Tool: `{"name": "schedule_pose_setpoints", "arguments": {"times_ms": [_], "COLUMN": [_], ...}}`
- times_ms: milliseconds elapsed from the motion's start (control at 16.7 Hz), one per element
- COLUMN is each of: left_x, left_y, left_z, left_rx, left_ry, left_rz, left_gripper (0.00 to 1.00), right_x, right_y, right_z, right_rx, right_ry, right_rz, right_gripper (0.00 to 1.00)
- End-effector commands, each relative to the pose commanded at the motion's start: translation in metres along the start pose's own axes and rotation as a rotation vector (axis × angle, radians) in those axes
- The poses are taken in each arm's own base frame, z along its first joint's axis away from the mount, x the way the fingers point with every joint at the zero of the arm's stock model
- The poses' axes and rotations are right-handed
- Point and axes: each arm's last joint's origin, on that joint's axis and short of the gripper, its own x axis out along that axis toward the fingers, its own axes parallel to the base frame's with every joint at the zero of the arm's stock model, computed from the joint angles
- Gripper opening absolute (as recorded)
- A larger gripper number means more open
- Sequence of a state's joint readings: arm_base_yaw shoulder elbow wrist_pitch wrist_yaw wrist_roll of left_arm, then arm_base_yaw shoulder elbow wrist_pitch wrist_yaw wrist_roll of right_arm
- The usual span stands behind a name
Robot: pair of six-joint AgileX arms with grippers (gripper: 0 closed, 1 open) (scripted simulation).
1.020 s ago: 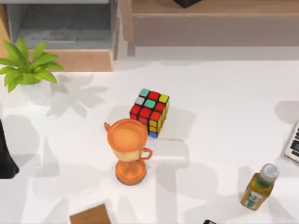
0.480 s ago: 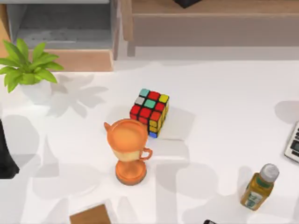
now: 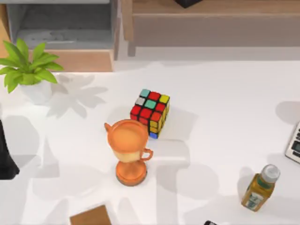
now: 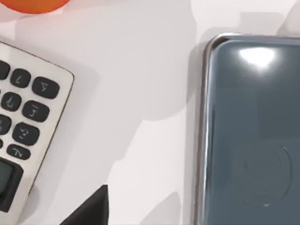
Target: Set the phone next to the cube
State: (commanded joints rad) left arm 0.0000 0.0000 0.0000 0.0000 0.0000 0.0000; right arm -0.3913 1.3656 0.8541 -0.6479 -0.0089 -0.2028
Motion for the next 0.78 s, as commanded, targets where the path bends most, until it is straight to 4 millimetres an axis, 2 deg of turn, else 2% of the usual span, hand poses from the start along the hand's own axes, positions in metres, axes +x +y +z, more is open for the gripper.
{"name": "schedule_pose_setpoints", "arguments": {"times_ms": [180,360,540,780], "left_x": [0.0,0.0,0.0,0.0], "left_y": [0.0,0.0,0.0,0.0], "left_z": [0.0,0.0,0.0,0.0], "left_rx": [0.0,0.0,0.0,0.0], "left_ry": [0.0,0.0,0.0,0.0], "left_rz": [0.0,0.0,0.0,0.0], "left_gripper": [1.0,1.0,1.0,1.0], "right_x": [0.037,0.063,0.073,0.073], "right_y": [-0.022,-0.039,-0.045,-0.044], "right_z": [0.018,0.025,0.027,0.027], "right_rx": [0.03,0.054,0.063,0.059], "right_ry": [0.205,0.332,0.378,0.376], "right_rz": [0.028,0.055,0.066,0.066], "right_gripper": [1.0,1.0,1.0,1.0]}}
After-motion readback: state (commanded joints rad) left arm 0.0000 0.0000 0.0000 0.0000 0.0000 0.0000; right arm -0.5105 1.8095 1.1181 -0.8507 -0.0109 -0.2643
